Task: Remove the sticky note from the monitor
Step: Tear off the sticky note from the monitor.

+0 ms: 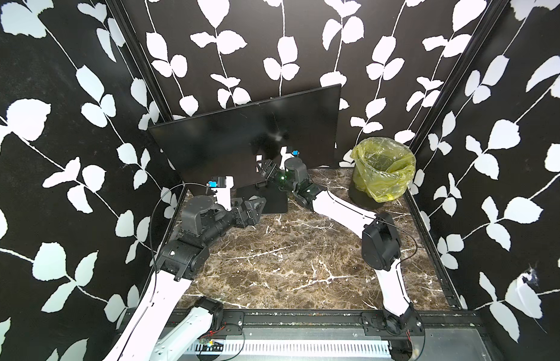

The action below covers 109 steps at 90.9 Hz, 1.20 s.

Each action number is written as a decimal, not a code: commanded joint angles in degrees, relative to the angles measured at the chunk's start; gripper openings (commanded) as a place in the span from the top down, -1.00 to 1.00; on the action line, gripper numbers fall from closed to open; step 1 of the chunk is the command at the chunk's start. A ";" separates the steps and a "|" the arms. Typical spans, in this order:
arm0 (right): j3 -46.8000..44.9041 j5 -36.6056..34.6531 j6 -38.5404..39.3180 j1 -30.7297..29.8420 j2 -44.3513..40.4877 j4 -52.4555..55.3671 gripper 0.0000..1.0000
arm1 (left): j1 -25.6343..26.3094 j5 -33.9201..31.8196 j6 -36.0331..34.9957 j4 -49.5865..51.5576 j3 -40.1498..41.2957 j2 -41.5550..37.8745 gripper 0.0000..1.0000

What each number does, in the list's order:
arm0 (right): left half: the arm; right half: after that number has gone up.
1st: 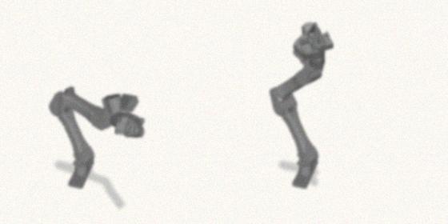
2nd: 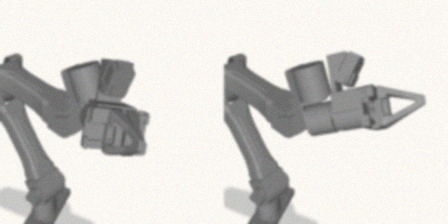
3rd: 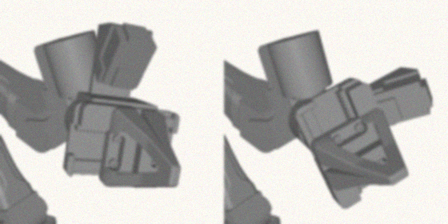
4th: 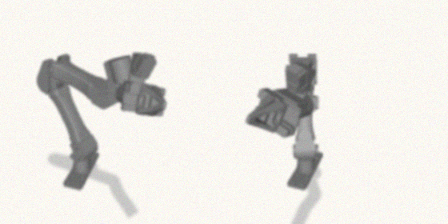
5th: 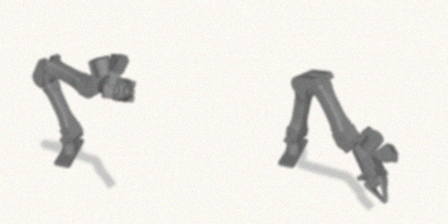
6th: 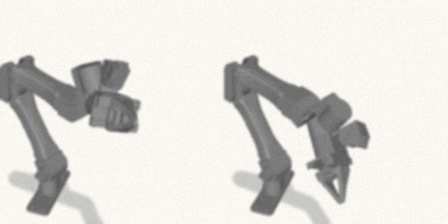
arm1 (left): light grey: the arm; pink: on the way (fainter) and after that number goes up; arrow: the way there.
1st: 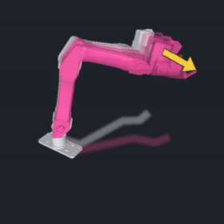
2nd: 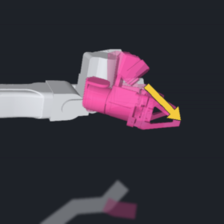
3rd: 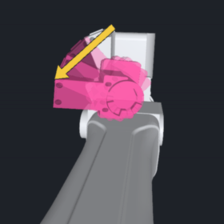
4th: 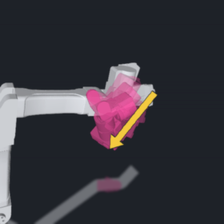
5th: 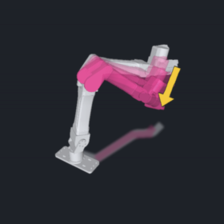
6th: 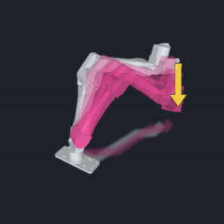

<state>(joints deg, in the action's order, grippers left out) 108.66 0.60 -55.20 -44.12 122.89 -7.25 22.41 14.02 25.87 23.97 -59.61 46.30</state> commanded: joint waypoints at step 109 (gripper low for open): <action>8.01 5.33 -1.32 -0.27 4.69 -3.12 -0.40 | -0.25 -1.20 -1.16 1.94 -0.52 -0.56 -0.97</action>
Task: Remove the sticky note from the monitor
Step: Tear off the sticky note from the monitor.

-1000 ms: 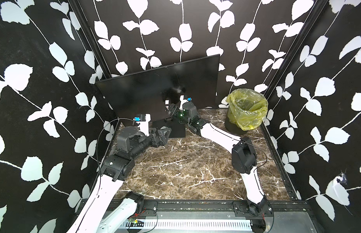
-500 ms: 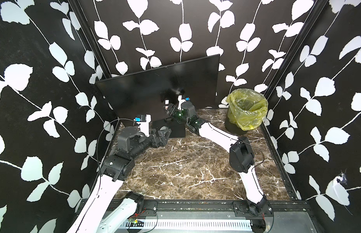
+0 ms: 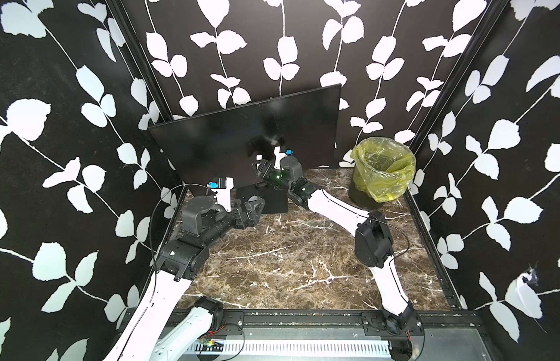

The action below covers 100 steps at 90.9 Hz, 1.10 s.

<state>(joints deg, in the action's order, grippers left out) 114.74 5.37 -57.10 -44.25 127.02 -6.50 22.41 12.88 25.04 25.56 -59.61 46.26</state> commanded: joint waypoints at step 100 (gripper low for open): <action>-3.50 1.50 0.95 0.57 -3.30 -6.30 0.49 | -0.26 0.45 -0.97 0.50 -1.49 1.16 -0.97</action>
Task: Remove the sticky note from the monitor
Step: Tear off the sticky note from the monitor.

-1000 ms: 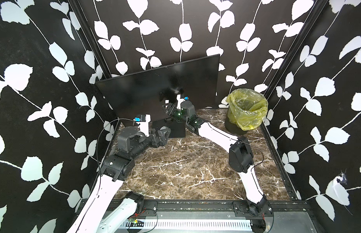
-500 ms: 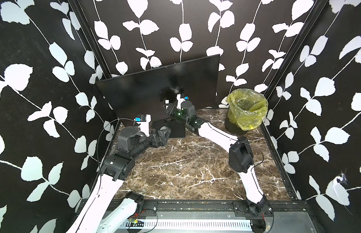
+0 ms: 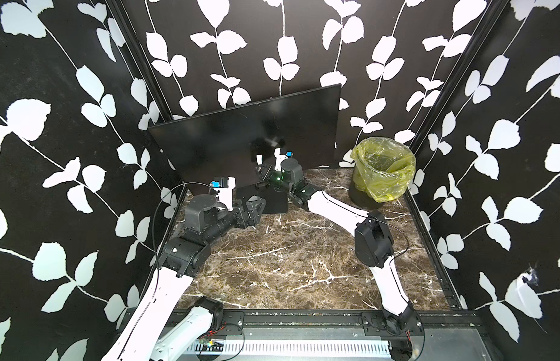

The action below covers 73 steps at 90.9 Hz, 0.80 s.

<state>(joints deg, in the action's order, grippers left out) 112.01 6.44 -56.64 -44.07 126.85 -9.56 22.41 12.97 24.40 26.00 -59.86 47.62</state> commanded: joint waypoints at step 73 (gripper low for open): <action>-9.77 -0.28 3.97 0.68 -10.61 -4.63 1.00 | -0.26 0.97 1.78 -2.43 -2.73 0.67 -0.97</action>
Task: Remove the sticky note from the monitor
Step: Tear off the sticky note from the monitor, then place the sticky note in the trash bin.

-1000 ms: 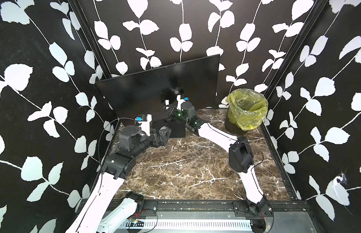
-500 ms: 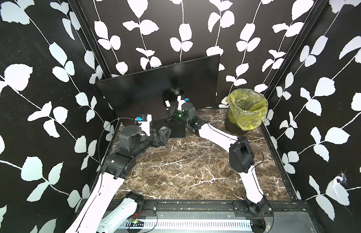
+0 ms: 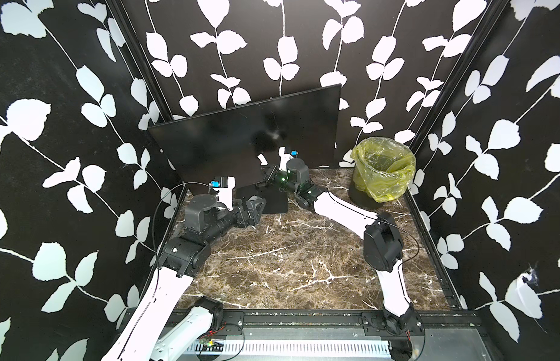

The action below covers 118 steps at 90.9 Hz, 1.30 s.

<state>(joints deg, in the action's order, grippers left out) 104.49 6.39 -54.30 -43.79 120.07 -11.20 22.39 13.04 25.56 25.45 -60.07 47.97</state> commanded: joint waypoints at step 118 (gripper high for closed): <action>6.80 -5.58 41.38 44.01 -24.32 63.42 0.98 | -0.16 8.67 3.13 -14.72 -9.21 12.87 -0.97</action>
<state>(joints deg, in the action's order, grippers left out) 107.35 0.62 -16.91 -1.39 91.11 45.89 22.39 21.02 29.15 12.08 -68.77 61.67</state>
